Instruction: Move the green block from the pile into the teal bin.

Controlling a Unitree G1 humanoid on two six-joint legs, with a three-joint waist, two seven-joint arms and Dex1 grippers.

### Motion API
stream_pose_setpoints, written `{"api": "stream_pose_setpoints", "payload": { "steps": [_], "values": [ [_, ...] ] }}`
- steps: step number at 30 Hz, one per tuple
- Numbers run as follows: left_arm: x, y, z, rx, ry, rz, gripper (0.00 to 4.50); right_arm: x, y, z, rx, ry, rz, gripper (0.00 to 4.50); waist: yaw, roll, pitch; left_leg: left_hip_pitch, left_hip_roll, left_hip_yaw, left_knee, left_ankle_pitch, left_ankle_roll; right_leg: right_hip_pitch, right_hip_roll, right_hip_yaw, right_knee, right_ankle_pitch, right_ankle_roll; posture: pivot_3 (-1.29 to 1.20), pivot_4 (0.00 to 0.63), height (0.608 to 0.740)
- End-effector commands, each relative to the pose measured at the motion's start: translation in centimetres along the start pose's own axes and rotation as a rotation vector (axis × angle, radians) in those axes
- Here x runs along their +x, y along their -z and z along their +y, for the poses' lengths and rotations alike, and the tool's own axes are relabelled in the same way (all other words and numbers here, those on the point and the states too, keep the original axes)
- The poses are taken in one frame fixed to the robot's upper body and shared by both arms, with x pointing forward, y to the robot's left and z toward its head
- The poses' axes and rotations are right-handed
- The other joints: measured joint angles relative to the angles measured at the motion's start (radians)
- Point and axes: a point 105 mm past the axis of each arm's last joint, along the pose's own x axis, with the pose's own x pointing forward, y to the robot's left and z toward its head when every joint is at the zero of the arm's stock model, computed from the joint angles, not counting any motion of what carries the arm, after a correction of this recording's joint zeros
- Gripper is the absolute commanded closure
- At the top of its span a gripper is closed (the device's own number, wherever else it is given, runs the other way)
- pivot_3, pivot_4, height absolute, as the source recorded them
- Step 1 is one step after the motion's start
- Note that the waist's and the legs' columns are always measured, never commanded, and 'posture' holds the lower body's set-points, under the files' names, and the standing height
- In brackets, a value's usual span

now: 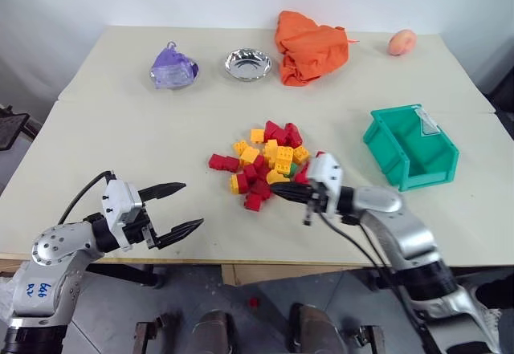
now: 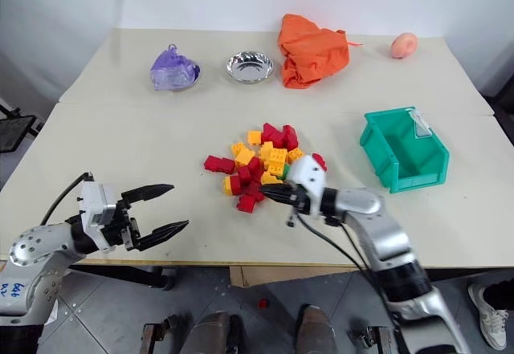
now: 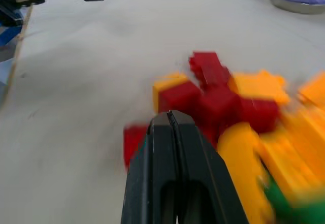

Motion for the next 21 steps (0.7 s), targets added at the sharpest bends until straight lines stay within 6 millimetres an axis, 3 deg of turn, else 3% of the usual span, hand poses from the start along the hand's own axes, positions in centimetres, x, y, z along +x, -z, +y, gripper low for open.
{"api": "stream_pose_setpoints", "payload": {
  "steps": [1, 4, 9, 13, 17, 21],
  "values": [
    [0.2, -0.7, 0.5, 0.034, -0.029, -0.027, 0.00, 0.8, -0.6, -3.6, -0.054, 0.188, 0.027, 4.47, -0.001, 0.000, 0.000, -0.001, 0.000, 0.000, 0.001, 0.000, 0.000, 0.000, 0.000, 0.000, 0.000, 0.000, 0.000, 0.00, 0.150, 0.740],
    [0.4, -0.5, 0.7, 0.036, -0.037, -0.024, 0.00, 0.9, -1.1, -5.1, -0.088, 0.234, 0.031, 4.47, -0.003, 0.000, 0.000, -0.001, 0.000, 0.000, 0.000, 0.000, 0.000, -0.001, 0.000, 0.000, 0.001, 0.000, 0.000, 0.00, 0.150, 0.740],
    [0.7, -0.3, 0.8, 0.033, -0.055, -0.032, 0.00, -1.3, -1.5, -10.5, -0.134, 0.421, 0.037, 4.47, -0.007, 0.000, 0.000, -0.001, 0.000, 0.001, 0.000, 0.000, 0.000, -0.001, 0.000, 0.000, 0.000, 0.000, 0.000, 0.00, 0.150, 0.740],
    [1.1, -0.1, 0.9, 0.029, -0.059, -0.035, 0.00, -2.4, 0.3, -12.0, -0.111, 0.449, 0.101, 4.47, -0.014, 0.000, 0.000, 0.000, 0.000, 0.001, -0.001, 0.000, 0.000, -0.001, 0.000, 0.000, 0.000, 0.000, 0.000, 0.00, 0.150, 0.740],
    [1.6, 0.0, 0.8, 0.029, -0.050, -0.036, 0.00, -2.5, 1.1, -11.4, -0.126, 0.390, 0.122, 4.47, -0.029, 0.000, 0.000, 0.000, 0.000, 0.002, -0.001, 0.000, 0.000, -0.001, 0.000, 0.000, 0.000, 0.000, 0.000, 0.00, 0.150, 0.740],
    [1.7, -0.1, 0.7, 0.028, -0.043, -0.040, 0.00, -2.4, 0.7, -7.3, -0.231, 0.157, 0.136, 4.47, -0.030, 0.001, 0.000, 0.000, 0.001, 0.002, -0.002, 0.000, 0.000, -0.001, 0.001, -0.001, 0.000, 0.000, 0.000, 0.00, 0.150, 0.740]
  ]
}}
